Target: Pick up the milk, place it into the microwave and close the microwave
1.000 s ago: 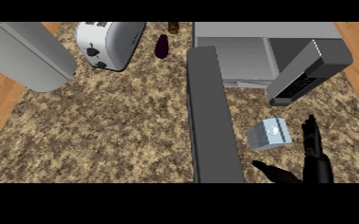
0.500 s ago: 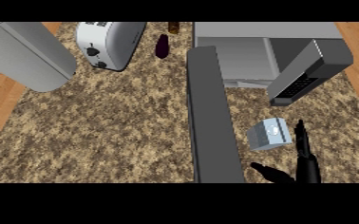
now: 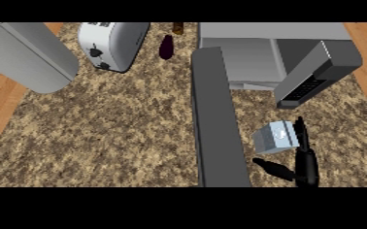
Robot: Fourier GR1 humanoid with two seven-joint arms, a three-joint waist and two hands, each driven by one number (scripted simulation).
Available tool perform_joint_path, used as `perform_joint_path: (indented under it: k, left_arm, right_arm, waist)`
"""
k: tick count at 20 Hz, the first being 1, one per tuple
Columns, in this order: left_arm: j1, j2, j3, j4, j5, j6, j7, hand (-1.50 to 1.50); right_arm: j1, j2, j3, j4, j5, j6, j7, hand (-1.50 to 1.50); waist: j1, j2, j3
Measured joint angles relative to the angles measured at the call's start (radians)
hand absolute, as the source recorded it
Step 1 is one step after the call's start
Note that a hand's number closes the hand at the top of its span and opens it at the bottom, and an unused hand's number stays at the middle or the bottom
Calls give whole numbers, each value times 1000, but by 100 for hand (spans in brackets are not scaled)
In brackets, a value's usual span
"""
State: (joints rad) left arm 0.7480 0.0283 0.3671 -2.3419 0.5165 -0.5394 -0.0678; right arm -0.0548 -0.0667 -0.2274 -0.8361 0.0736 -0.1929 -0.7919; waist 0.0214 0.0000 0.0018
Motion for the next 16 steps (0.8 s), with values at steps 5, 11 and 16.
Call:
perform_joint_path:
  k: [5,11,16]
  left_arm:
    - [33,-10,-18,2,10,-23,-16,-150]
    - [34,-7,-5,3,26,-33,-11,-150]
    - [40,-14,-18,4,34,-35,-18,-150]
  right_arm:
    - [-81,-17,-34,129,-40,69,-62,150]
    - [-171,-47,-51,281,-34,96,-152,150]
    - [-228,-37,-54,351,-33,114,-213,150]
  waist:
    - [0,0,0]
    - [1,0,-2]
    - [2,0,-2]
